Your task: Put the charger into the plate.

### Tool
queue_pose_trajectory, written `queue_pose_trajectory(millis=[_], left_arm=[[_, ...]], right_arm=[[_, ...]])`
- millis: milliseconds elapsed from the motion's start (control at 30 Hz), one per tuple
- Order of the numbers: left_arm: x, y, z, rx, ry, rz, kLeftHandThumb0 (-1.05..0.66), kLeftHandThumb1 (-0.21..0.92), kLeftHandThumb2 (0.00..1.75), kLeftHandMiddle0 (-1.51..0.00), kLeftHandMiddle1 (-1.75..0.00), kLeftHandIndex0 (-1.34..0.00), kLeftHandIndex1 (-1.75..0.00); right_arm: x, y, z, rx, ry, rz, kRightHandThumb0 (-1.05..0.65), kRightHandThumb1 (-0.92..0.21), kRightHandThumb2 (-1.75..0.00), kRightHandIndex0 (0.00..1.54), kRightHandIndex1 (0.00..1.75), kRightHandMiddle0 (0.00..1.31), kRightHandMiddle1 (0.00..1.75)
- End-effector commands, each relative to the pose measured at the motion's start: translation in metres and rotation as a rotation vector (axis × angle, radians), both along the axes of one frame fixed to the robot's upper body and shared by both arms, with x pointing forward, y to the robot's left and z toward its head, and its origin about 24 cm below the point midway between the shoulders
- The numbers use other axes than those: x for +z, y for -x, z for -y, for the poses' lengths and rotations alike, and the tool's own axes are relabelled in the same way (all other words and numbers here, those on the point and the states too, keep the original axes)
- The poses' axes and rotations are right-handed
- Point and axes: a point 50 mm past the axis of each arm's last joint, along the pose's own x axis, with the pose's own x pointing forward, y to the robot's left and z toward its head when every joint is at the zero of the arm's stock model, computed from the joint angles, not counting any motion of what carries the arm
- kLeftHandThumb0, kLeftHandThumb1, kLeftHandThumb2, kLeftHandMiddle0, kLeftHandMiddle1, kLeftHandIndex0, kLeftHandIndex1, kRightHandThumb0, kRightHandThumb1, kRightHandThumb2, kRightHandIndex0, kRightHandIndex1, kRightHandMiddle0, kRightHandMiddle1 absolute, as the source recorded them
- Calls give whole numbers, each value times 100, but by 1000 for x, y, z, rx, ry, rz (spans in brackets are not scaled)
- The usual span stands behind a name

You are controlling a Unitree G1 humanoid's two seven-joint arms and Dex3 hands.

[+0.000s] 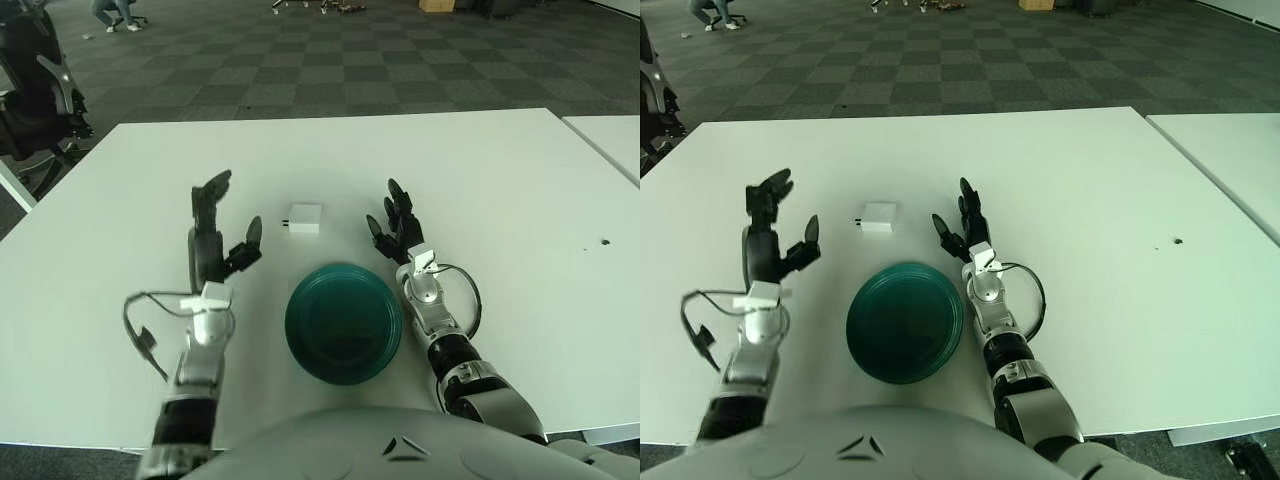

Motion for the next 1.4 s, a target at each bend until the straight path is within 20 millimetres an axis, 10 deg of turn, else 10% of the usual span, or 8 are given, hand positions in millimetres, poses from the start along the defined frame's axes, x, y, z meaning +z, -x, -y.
queue_pose_trajectory(millis=[0,367,800,1367], left_arm=[[16,-43,-21,79,-195,34,-96,92,73,-12,-65,0,-82],[52,-96,-8,-91,-832,-106,-105,92,62,-12,-41,0,-93],[24,-128,4,-254,-1203,-337,-105,92,40,-22,-10,0,-119],[27,-140,36,-497,-1242,-452,-105,92,35,-17,-5,0,-112]], right_arm=[[-77,63,14,-30,69,-406,-78,-92,-39,18,2,0,22],[-82,62,12,-19,62,-435,-83,-92,-39,16,1,0,24],[-86,65,7,-18,62,-468,-83,-92,-41,13,0,0,23],[-89,65,4,-32,66,-499,-83,-92,-42,11,0,0,21]])
